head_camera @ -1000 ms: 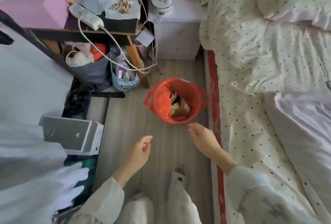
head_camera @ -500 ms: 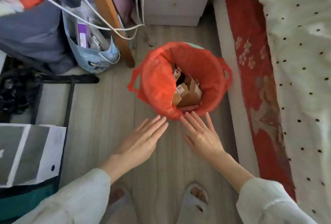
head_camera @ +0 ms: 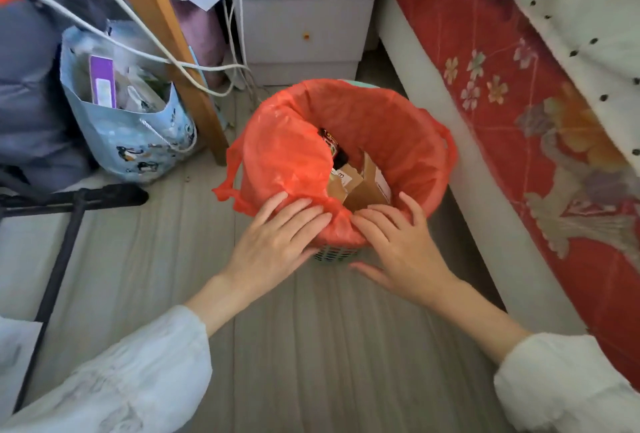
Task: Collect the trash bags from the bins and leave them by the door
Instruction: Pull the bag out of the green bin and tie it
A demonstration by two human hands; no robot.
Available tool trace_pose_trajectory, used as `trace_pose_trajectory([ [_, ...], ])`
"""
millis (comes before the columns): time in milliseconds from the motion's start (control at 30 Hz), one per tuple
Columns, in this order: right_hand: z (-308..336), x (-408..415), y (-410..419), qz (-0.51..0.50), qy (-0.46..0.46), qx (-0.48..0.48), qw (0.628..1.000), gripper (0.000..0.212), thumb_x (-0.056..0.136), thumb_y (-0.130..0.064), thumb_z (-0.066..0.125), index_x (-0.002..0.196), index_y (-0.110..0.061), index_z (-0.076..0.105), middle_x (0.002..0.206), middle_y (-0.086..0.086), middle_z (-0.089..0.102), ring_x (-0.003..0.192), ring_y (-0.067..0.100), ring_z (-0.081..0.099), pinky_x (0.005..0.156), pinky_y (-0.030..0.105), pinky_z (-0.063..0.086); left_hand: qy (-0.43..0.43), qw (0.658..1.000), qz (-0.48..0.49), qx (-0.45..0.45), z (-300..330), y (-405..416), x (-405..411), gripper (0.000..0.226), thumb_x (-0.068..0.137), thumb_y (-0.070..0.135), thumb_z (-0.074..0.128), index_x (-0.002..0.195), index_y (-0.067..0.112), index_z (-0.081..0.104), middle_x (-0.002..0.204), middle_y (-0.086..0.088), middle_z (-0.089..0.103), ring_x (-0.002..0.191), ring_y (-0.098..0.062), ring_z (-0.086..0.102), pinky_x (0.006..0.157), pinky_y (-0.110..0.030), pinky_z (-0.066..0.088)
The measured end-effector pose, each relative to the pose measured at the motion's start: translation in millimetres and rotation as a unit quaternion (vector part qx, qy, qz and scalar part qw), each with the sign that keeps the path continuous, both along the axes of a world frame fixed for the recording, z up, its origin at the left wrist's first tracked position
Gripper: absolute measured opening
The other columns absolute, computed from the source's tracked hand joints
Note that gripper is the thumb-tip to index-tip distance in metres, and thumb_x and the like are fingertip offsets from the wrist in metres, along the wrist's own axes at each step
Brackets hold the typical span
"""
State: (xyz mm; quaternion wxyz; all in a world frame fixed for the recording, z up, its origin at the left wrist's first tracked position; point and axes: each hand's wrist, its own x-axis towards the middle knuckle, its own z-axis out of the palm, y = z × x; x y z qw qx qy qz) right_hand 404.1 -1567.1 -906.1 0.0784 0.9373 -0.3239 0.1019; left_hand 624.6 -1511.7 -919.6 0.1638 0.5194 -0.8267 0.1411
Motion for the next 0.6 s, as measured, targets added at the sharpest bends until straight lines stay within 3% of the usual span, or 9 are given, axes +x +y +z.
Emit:
trace_pose_trajectory([
  [100, -4.0, 1.3, -0.9, -0.006, -0.036, -0.036, 0.999, 0.053, 0.072, -0.049, 0.062, 0.114, -0.019, 0.049, 0.119, -0.001, 0.064, 0.110, 0.019, 0.061, 0.104, 0.048, 0.030, 0.040, 0.997, -0.033, -0.058, 1.8, -4.8, 3.1, 0.031, 0.083, 0.014, 0.059, 0.114, 0.012, 0.063, 0.111, -0.001, 0.070, 0.104, -0.017, 0.065, 0.097, -0.039, 0.044],
  [167, -5.7, 3.1, -0.2, -0.011, -0.049, -0.044, 0.998, 0.050, 0.072, -0.048, 0.065, 0.110, -0.018, 0.050, 0.121, 0.000, 0.063, 0.112, 0.019, 0.059, 0.103, 0.047, 0.032, 0.051, 0.996, -0.045, -0.065, 7.0, -3.8, 5.2, 0.027, 0.086, 0.015, 0.058, 0.112, 0.012, 0.065, 0.111, -0.001, 0.070, 0.103, -0.016, 0.066, 0.095, -0.038, 0.049],
  [367, -3.3, 7.3, -2.7, -0.006, -0.052, -0.021, 0.998, 0.052, 0.078, -0.061, 0.052, 0.110, -0.019, 0.052, 0.122, -0.002, 0.063, 0.114, 0.019, 0.058, 0.102, 0.047, 0.031, 0.088, 0.993, -0.068, -0.038, 26.7, -4.8, 10.6, 0.018, 0.081, 0.010, 0.058, 0.089, 0.012, 0.074, 0.092, -0.002, 0.075, 0.085, -0.017, 0.071, 0.082, -0.032, 0.056],
  [500, -1.3, 24.7, -10.4, -0.011, -0.058, -0.019, 0.998, 0.058, 0.077, -0.064, 0.048, 0.112, -0.018, 0.054, 0.120, -0.003, 0.063, 0.114, 0.018, 0.057, 0.101, 0.045, 0.030, 0.170, 0.985, 0.003, -0.042, 48.7, -15.0, 5.5, 0.009, 0.081, 0.009, 0.060, 0.081, 0.009, 0.068, 0.077, -0.003, 0.071, 0.074, -0.019, 0.063, 0.072, -0.028, 0.044],
  [600, 1.7, 42.1, -13.4, -0.024, -0.088, -0.026, 0.995, 0.046, 0.076, -0.050, 0.050, 0.108, -0.017, 0.054, 0.113, -0.004, 0.064, 0.109, 0.017, 0.059, 0.098, 0.042, 0.029, 0.208, 0.976, 0.036, -0.059, 59.7, -22.5, 2.3, 0.014, 0.086, 0.014, 0.054, 0.083, 0.010, 0.066, 0.076, -0.002, 0.069, 0.076, -0.017, 0.056, 0.074, -0.027, 0.038],
])
